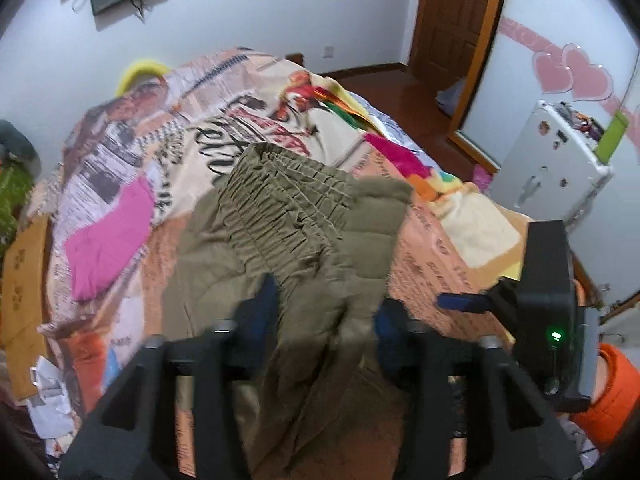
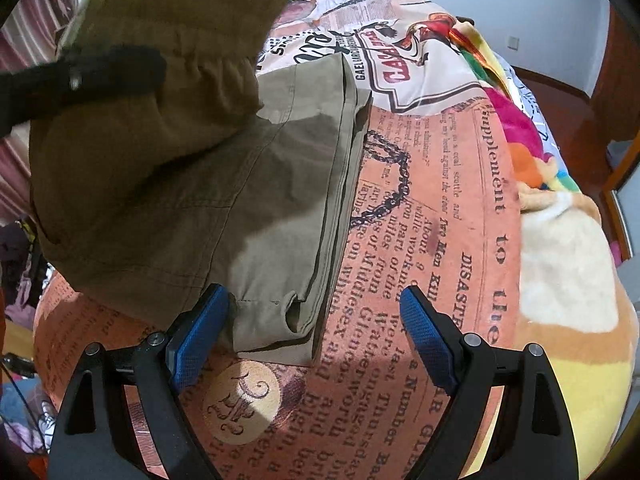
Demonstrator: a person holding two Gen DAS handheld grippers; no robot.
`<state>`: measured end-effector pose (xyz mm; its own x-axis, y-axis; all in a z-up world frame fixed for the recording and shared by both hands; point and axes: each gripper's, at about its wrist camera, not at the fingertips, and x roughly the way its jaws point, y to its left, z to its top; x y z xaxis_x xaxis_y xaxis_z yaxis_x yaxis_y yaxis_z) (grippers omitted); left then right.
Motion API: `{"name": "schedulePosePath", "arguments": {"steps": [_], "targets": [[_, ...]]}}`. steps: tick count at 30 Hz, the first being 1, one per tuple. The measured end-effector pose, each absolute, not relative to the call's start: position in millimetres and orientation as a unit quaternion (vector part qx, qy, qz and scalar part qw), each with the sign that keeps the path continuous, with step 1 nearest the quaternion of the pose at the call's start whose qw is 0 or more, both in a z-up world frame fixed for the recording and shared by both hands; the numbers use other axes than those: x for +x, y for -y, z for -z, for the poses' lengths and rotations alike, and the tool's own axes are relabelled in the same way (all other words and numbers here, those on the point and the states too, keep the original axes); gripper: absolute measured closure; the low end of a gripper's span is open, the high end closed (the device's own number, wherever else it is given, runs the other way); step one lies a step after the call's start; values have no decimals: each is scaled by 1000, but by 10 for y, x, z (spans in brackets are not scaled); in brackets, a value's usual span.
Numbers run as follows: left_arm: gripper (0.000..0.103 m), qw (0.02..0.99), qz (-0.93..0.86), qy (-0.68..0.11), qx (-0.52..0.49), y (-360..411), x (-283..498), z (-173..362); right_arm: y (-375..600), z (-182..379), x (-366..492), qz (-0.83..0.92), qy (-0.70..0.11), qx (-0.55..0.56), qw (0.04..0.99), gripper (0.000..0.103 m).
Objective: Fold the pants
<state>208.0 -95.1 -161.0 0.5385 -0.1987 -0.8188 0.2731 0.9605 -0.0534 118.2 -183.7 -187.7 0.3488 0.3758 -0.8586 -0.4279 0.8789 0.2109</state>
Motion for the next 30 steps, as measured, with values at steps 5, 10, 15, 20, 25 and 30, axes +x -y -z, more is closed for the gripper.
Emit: {"name": "schedulePosePath", "arguments": {"steps": [5,10,15,20,25,30], "targets": [[21,890,127,-436,46,904,1994,1512,1833,1869,1188,-242,-514,-27,823,17],[9,900,96,-423,35,671,2064,1431,1812,1835,1172,-237,-509,-40,827,17],[5,906,46,-420,27,343,2307,1439,1797,1794,1164,-234,-503,-49,831,17],[3,900,-1,-433,46,24,2721,1568,1798,1784,1169,-234,-502,-50,831,17],[3,880,-24,-471,51,-223,3172,1854,1794,1784,1193,-234,-505,-47,830,17],[3,852,-29,-520,51,-347,3590,2296,1824,1815,1223,-234,-510,-33,827,17]]}}
